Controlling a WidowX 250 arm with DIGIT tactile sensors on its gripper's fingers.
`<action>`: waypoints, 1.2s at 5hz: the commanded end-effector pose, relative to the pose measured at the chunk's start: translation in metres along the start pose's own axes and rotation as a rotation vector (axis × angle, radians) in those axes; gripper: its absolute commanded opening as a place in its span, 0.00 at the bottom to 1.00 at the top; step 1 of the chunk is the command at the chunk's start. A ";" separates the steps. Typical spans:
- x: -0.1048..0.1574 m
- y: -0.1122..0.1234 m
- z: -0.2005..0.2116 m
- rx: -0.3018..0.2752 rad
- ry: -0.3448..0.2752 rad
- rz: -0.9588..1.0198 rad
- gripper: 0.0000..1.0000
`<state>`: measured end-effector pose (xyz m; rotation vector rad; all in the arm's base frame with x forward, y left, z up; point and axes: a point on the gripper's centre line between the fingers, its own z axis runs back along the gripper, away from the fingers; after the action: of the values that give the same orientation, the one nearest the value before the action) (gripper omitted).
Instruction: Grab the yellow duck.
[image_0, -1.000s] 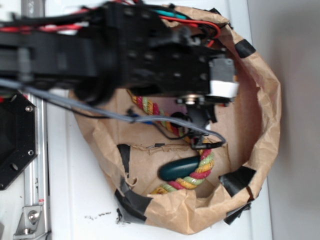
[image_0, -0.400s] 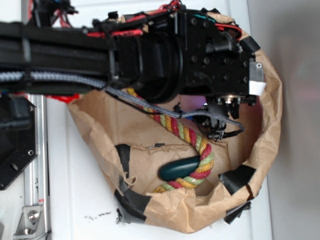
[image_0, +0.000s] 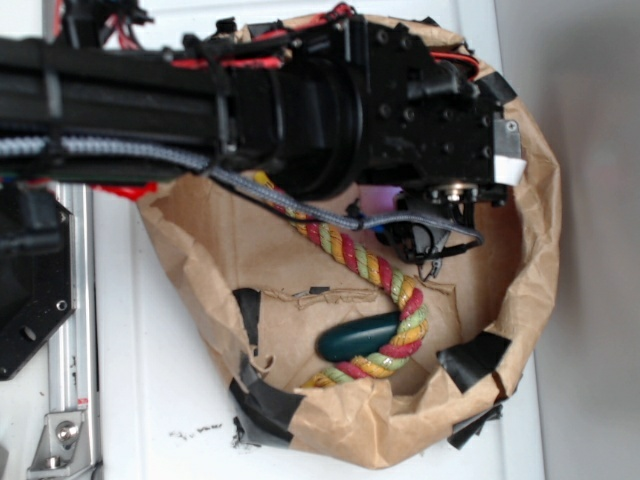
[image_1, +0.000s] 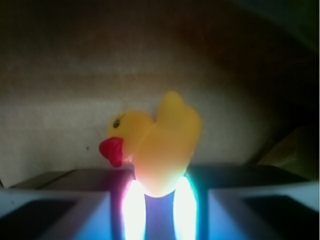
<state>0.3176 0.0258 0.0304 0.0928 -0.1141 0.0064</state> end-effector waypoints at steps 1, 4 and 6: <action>-0.021 0.008 0.070 -0.197 -0.029 0.010 0.00; -0.026 -0.007 0.066 -0.094 0.036 0.034 0.00; -0.011 -0.001 0.040 -0.050 0.053 0.059 0.00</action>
<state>0.2933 0.0184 0.0655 0.0367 -0.0077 0.0666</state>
